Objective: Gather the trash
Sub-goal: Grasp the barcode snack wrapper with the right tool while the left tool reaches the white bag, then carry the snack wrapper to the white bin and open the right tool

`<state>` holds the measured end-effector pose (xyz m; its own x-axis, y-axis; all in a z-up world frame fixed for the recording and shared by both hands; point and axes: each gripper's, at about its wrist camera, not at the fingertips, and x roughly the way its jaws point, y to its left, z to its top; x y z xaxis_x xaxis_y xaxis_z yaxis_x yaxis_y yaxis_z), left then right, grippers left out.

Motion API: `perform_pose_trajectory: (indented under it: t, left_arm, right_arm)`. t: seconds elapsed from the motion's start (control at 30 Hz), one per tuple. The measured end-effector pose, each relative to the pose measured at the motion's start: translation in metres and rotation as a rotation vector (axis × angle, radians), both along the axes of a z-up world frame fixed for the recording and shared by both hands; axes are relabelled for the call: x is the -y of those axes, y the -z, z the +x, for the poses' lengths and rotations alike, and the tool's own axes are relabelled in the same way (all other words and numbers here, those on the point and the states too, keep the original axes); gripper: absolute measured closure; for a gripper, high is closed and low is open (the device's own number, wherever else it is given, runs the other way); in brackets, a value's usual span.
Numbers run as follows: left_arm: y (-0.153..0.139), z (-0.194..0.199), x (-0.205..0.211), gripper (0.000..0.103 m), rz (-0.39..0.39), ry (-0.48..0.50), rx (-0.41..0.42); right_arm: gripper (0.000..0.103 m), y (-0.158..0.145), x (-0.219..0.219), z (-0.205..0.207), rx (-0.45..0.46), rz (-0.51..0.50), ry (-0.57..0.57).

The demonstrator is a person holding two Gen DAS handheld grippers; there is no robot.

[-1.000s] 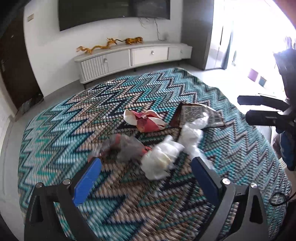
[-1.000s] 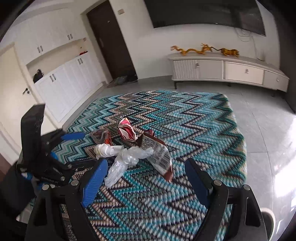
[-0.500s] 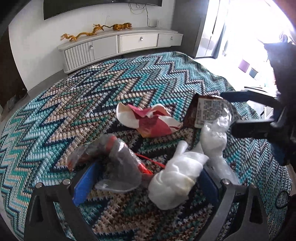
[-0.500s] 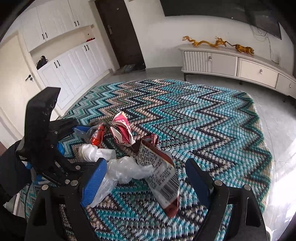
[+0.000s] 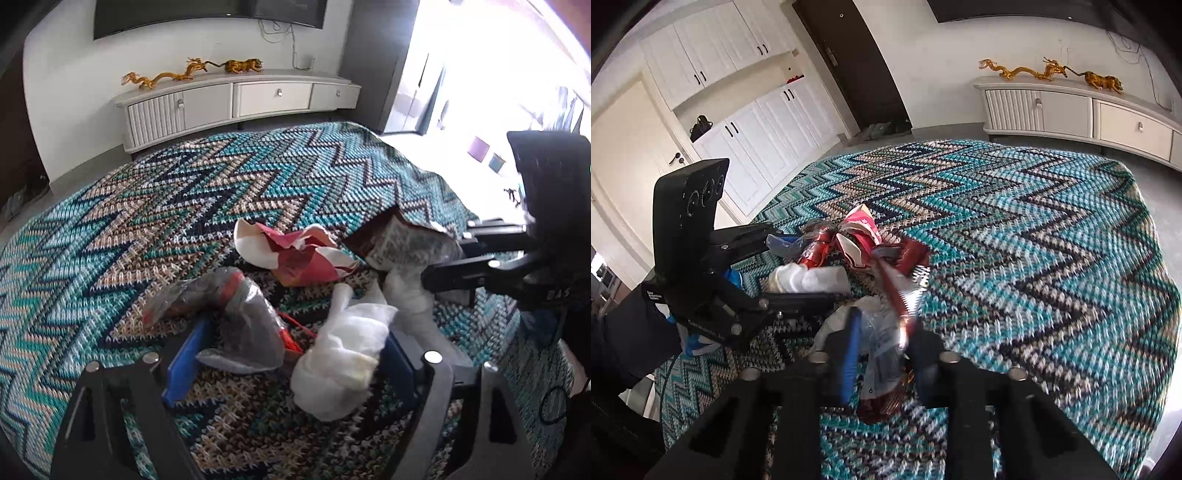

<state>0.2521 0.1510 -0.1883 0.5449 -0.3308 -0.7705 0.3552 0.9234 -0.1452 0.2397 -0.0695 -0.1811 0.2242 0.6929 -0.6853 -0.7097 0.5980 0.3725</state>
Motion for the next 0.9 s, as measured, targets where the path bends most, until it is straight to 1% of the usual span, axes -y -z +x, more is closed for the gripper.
perform_pose_trajectory:
  t: [0.13,0.23,0.3,0.47,0.67,0.8,0.9]
  left_arm:
    - [-0.008,-0.013,0.003,0.021,-0.037,-0.014,0.011]
    - [-0.013,-0.018,0.011,0.021,-0.054,-0.003,0.021]
    - [-0.016,-0.021,0.016,0.022,-0.094,0.005,0.013]
    - [-0.024,-0.032,0.036,0.022,-0.149,0.021,0.004]
    - [-0.036,-0.044,0.052,0.022,-0.188,0.038,-0.004]
    - [-0.038,-0.057,0.062,0.022,-0.154,0.037,-0.001]
    - [-0.03,-0.058,0.062,0.022,-0.101,-0.003,-0.011]
  right_arm:
    - [0.088,-0.002,0.016,-0.007,-0.012,0.023,0.024]
    - [0.088,-0.008,0.031,-0.013,-0.016,0.056,0.057]
    - [0.088,-0.011,0.039,-0.017,-0.02,0.082,0.079]
    - [0.089,-0.023,0.066,-0.032,-0.012,0.124,0.143]
    - [0.089,-0.037,0.103,-0.055,0.01,0.156,0.228]
    - [0.089,-0.046,0.128,-0.067,0.028,0.168,0.294]
    - [0.089,-0.049,0.149,-0.078,0.037,0.167,0.339]
